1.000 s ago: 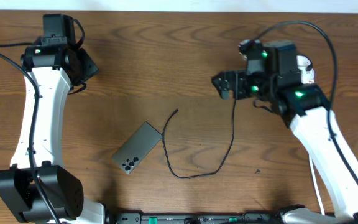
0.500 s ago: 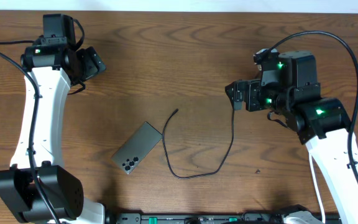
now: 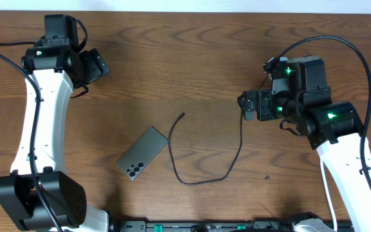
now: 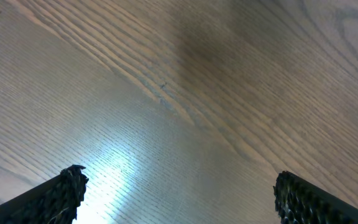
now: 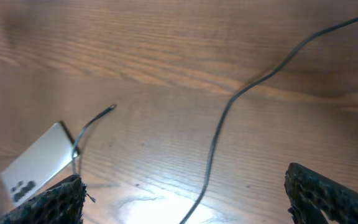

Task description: Plug charger to phone and switch on socket

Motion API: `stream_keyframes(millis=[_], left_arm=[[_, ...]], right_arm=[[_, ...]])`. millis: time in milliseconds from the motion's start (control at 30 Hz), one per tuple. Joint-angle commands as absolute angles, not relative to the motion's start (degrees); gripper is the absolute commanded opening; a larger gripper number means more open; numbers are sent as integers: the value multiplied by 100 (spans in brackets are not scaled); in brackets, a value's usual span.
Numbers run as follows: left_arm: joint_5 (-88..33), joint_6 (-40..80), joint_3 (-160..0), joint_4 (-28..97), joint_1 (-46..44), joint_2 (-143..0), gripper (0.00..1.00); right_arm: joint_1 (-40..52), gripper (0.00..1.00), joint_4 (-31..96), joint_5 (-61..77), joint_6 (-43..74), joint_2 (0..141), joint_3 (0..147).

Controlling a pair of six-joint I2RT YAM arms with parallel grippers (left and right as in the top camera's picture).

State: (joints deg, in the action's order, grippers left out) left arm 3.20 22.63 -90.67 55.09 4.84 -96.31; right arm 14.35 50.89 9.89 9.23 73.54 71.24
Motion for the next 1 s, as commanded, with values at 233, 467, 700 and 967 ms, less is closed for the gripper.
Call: stream_keyframes(millis=[233, 467, 700, 967], left_arm=[[410, 2211, -9196, 5518, 508, -9559, 98], [412, 2211, -9196, 5520, 508, -9559, 98], [410, 2211, -9196, 5518, 508, -9559, 98], [412, 2211, -9196, 5518, 508, -9559, 98]], right_arm=[[1096, 99, 3291, 360, 12, 6302, 5937], [322, 99, 1769, 755, -58, 4394, 3870], [110, 99, 972, 742, -670, 2475, 2051], [117, 99, 607, 611, -910, 1013, 585]])
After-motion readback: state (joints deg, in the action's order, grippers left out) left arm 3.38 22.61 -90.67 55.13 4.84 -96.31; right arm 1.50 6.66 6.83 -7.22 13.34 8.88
